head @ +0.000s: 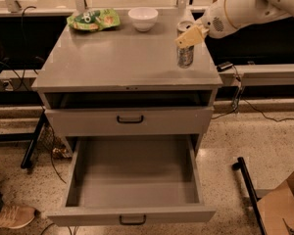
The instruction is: Pick redbull can from middle drawer and place on counter
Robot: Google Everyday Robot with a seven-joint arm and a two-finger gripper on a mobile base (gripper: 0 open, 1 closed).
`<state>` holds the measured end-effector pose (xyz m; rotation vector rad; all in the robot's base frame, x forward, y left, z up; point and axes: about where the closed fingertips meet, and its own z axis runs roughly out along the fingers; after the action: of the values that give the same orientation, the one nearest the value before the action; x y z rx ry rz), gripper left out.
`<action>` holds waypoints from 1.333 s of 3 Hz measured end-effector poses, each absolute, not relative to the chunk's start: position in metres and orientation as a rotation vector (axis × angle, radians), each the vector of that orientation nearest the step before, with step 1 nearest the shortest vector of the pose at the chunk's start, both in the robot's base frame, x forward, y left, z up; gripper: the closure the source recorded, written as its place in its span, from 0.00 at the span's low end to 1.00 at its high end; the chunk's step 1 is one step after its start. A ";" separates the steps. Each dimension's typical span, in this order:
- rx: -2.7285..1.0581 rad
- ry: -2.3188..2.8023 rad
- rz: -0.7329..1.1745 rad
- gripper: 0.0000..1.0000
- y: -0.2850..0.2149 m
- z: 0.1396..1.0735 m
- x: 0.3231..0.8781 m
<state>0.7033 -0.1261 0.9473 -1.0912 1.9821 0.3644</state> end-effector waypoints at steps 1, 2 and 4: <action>-1.050 2.017 0.420 1.00 -0.126 0.932 0.714; -1.029 2.039 0.468 1.00 -0.124 0.920 0.723; -1.022 2.051 0.500 0.61 -0.120 0.909 0.729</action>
Offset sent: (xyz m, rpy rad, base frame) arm 0.0294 -0.0023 -0.0368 0.0992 0.1194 -0.0320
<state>0.7294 -0.1202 0.9086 -1.0225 2.0510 0.4995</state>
